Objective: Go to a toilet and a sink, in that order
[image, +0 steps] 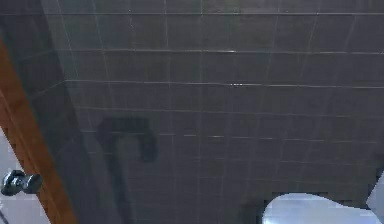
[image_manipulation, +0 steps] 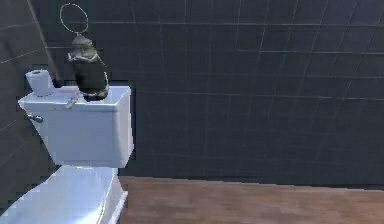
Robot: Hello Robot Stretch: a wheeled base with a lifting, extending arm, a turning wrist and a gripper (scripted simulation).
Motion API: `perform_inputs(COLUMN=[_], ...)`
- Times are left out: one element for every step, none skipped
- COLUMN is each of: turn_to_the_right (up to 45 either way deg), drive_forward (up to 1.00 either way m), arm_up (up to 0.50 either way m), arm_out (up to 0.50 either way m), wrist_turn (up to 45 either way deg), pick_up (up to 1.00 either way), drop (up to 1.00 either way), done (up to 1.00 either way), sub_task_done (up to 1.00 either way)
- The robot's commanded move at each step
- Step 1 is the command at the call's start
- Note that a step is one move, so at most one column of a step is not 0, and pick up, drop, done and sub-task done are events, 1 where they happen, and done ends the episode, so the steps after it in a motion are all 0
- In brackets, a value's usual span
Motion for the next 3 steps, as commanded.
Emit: perform_inputs(turn_to_the_right=[42.0, 0.0, 45.0], drive_forward=[0.0, 0.0, 0.0], arm_up=[0.0, 0.0, 0.0], arm_out=[0.0, 0.0, 0.0], wrist_turn=[0.0, 0.0, 0.0], pick_up=[0.0, 0.0, 0.0], drop=[0.0, 0.0, 0.0], done=[0.0, 0.0, 0.0], sub_task_done=[0.0, 1.0, 0.0])
